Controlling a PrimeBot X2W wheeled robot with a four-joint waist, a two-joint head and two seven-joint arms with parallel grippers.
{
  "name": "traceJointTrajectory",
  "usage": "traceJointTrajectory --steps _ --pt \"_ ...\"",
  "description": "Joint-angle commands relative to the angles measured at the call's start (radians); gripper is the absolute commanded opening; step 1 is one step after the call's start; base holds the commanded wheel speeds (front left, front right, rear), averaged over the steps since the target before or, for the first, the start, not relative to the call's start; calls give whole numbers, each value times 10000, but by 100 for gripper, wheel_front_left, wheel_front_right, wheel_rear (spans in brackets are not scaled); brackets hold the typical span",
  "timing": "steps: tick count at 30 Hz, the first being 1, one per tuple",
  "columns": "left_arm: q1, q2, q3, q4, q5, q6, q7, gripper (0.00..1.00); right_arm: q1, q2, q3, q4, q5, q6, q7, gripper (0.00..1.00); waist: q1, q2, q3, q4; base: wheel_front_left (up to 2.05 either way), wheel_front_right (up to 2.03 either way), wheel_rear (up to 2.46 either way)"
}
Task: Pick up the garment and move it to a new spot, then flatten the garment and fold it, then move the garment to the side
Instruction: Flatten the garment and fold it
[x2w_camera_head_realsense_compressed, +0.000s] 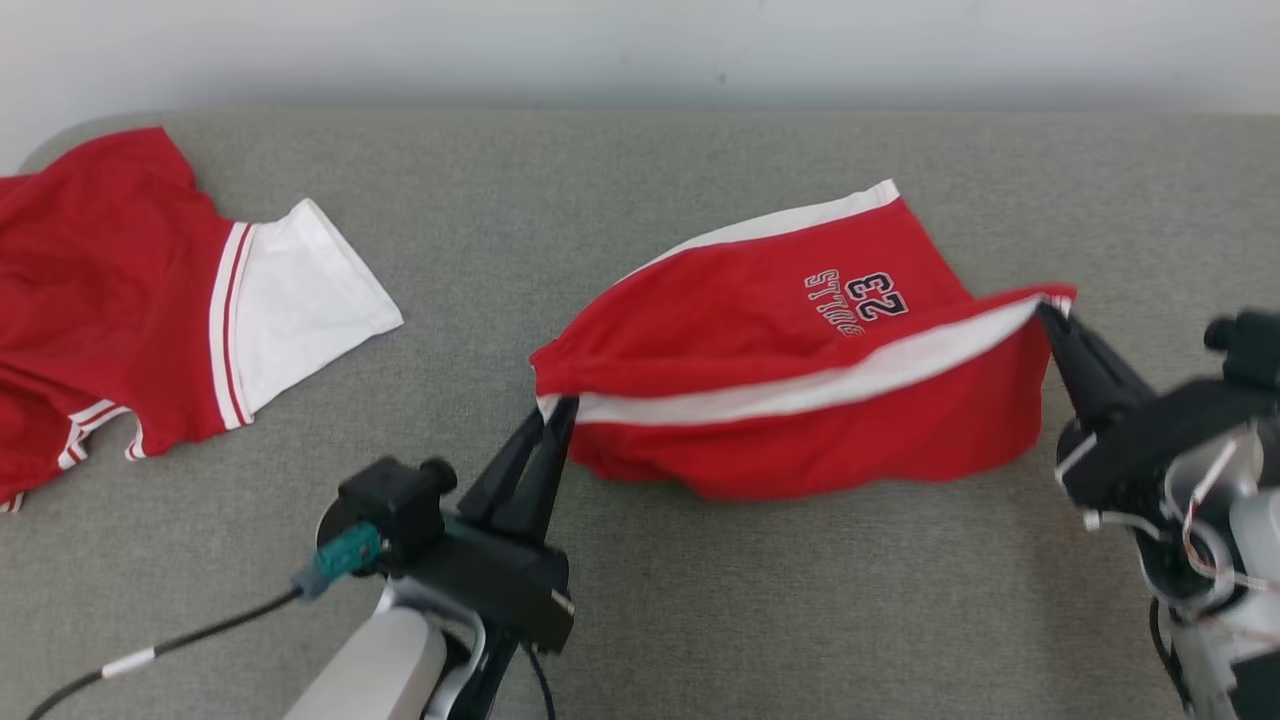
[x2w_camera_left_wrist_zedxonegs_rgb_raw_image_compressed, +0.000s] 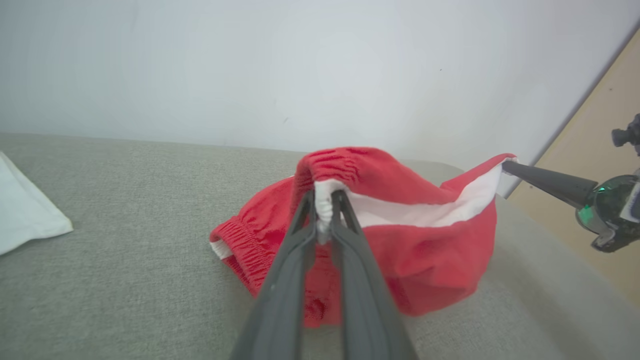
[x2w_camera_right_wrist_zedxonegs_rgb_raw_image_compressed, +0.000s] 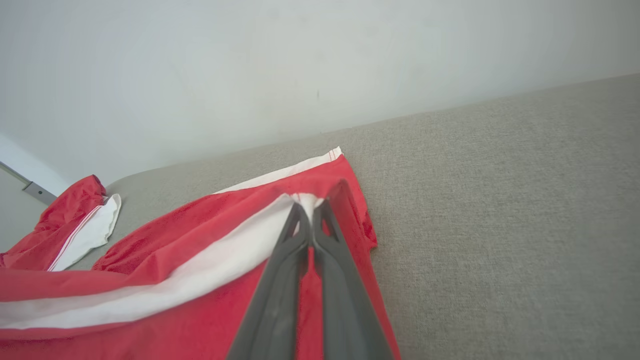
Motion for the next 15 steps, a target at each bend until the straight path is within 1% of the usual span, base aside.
traceJointTrajectory --steps 1,8,15 --pt "-299 -108 72 189 -129 -55 -33 0 -454 -20 108 286 -25 -23 -6 0 -2 -1 299 239 0 0 0" --pt "-1508 -676 243 1455 -30 -112 -32 0 -2980 -131 690 2601 -107 -23 -138 0 -2 -1 833 561 0 0 0" --pt "-2388 -1050 389 2365 167 -162 -32 0 -4926 -107 1326 4672 -474 -23 -910 0 -2 -1 1427 807 0 0 0"
